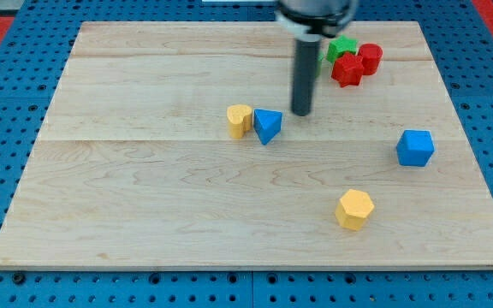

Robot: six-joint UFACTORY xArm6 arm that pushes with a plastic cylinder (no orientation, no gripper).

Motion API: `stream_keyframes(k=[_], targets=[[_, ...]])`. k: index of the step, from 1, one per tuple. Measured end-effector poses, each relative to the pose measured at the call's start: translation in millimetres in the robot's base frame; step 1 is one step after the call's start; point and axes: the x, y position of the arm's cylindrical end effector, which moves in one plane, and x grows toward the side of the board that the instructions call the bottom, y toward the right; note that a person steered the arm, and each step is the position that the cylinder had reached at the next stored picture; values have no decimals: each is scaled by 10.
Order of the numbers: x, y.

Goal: Place the blue cube to the right of the blue triangle

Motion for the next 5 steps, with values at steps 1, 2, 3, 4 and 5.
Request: stream_keyframes(k=[1, 2, 3, 4, 5], targets=[[24, 932], [227, 1520], [720, 1548], [837, 1190], [776, 526]])
